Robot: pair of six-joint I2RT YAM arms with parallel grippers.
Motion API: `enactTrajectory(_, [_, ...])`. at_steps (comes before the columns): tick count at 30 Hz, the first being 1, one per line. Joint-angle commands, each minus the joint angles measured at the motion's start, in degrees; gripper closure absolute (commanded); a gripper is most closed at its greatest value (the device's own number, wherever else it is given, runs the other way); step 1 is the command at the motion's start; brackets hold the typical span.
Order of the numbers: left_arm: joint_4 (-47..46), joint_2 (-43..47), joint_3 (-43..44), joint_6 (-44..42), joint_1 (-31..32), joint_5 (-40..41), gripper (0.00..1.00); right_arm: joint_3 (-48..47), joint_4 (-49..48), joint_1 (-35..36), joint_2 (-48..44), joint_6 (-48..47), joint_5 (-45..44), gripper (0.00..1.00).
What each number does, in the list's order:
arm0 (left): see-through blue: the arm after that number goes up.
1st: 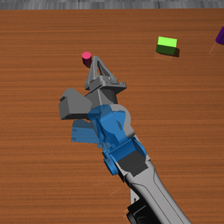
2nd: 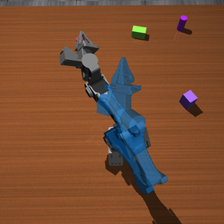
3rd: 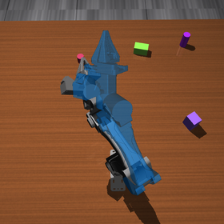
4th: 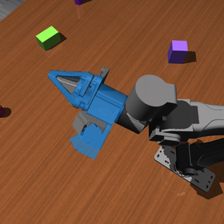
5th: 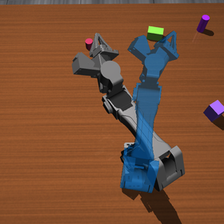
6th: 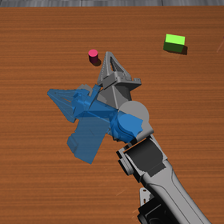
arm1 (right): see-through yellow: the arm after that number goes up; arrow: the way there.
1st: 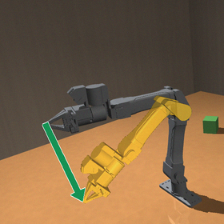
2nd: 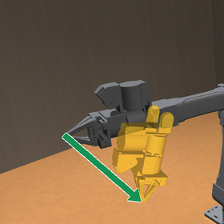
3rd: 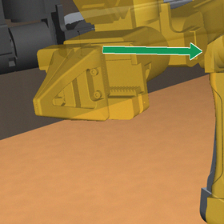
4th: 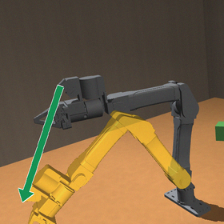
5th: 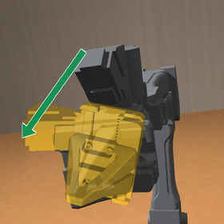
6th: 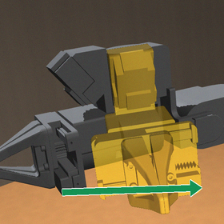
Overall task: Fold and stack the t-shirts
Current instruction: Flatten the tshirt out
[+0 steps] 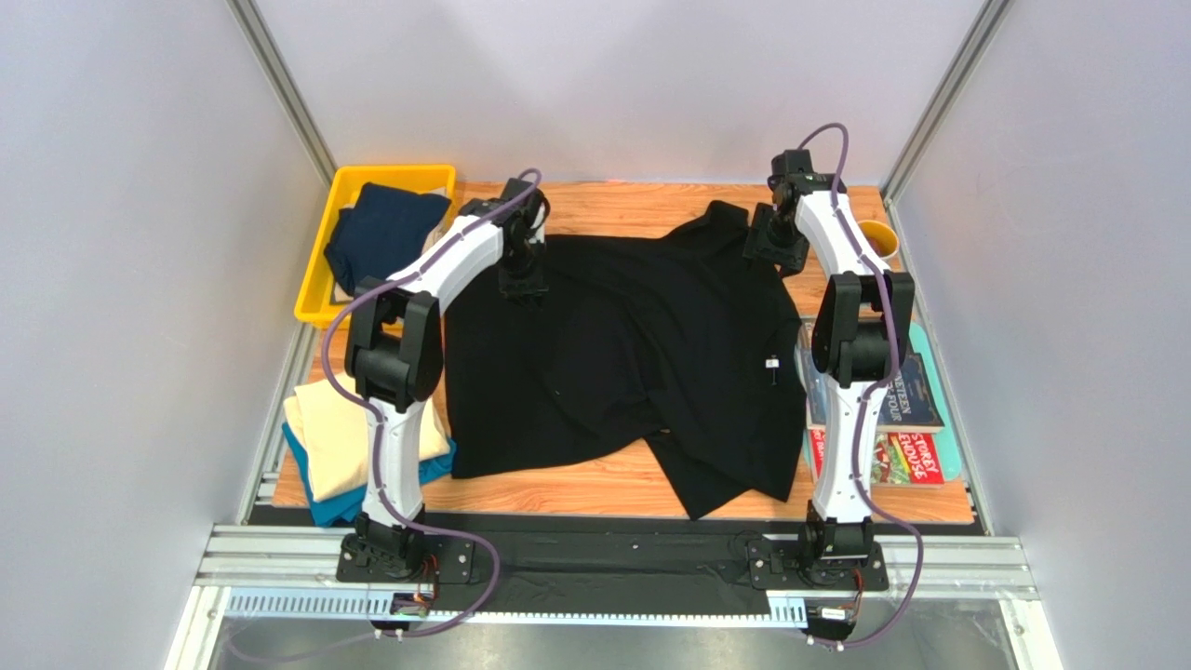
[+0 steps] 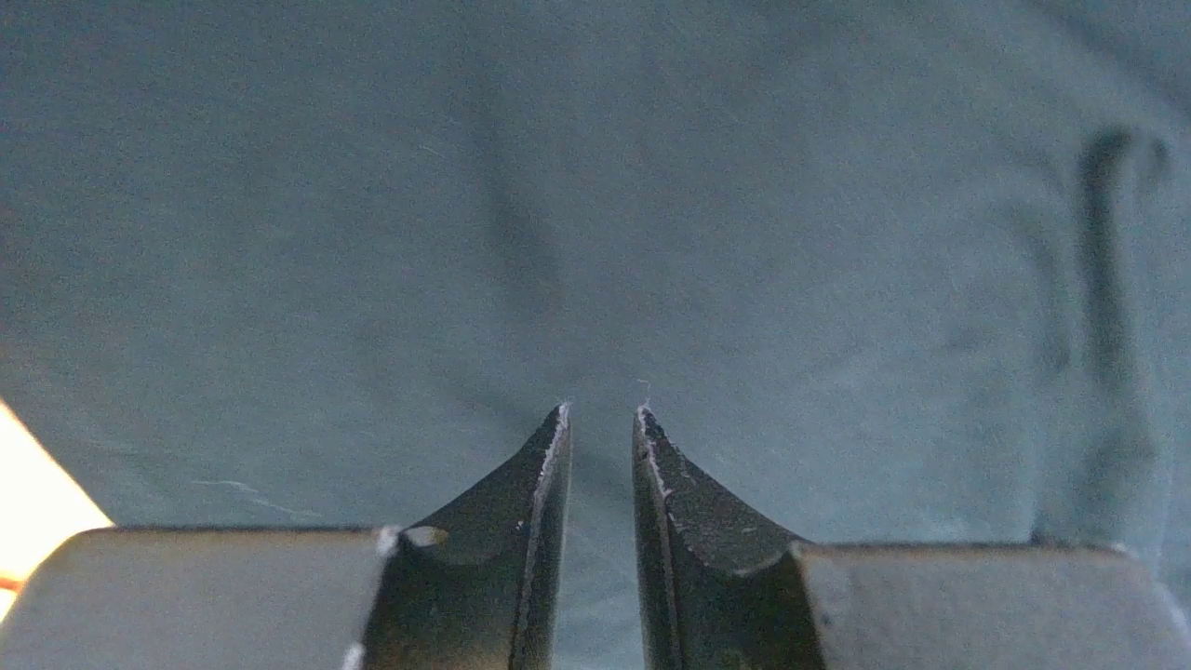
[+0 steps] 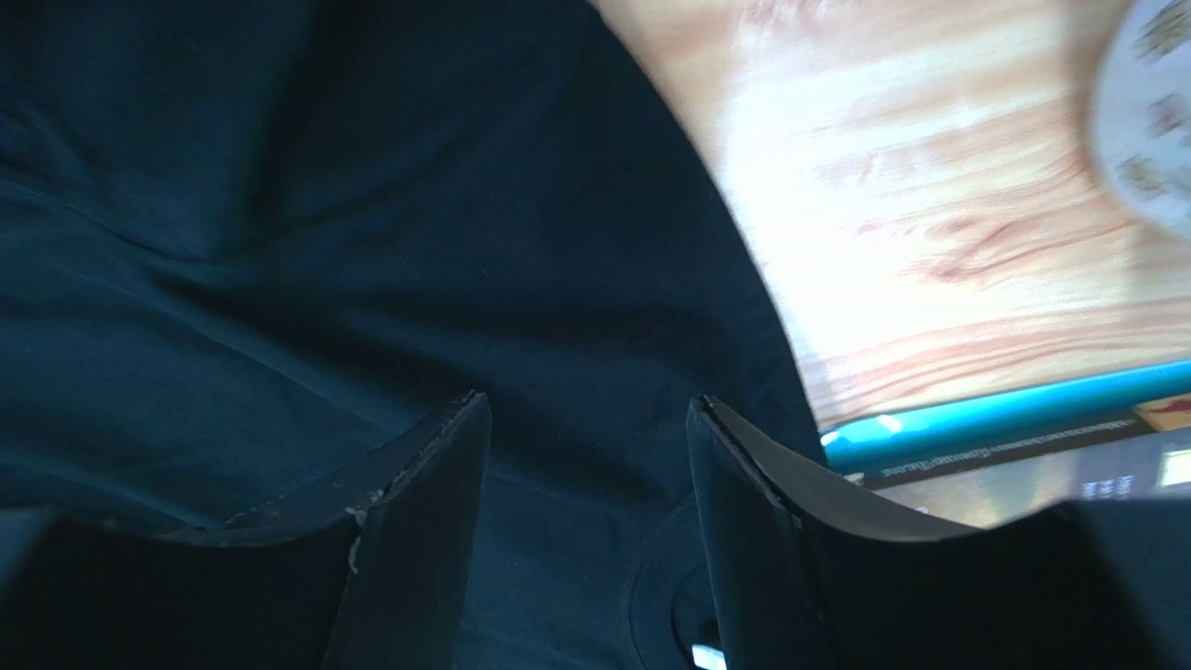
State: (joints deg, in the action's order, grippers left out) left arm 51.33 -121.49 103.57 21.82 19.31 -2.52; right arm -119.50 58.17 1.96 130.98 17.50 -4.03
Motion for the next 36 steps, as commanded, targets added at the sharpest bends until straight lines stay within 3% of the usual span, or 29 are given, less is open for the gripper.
enactTrajectory(1, [1.66, 0.38, -0.38, 1.29, 0.64, -2.83, 0.73, -2.31, 4.66, 0.07, 2.43, -0.62, 2.62, 0.42])
enactTrajectory(8, [3.33, 1.17, -4.86, 0.15, 1.26, -3.54, 0.82, -5.04, 10.55, 0.07, 7.36, -0.18, 2.98, 0.45])
enactTrajectory(12, [4.48, 0.38, -6.45, 0.06, 1.26, -4.24, 0.98, -5.74, 12.40, 0.15, 10.17, -0.01, 3.07, 0.51])
enactTrajectory(16, [5.09, -0.24, -7.76, 0.76, 1.34, -6.09, 1.00, -6.09, 14.94, 0.15, 11.93, 0.08, 3.15, 1.00])
enactTrajectory(30, [5.62, 3.37, -15.67, -2.75, 1.34, -6.53, 1.00, 3.31, 16.27, -0.20, 5.61, 2.37, -0.36, 1.00])
enactTrajectory(36, [5.89, 4.33, -17.61, -4.77, 1.34, -7.67, 1.00, 4.10, 16.71, -0.46, 3.42, 3.51, -1.24, 0.95])
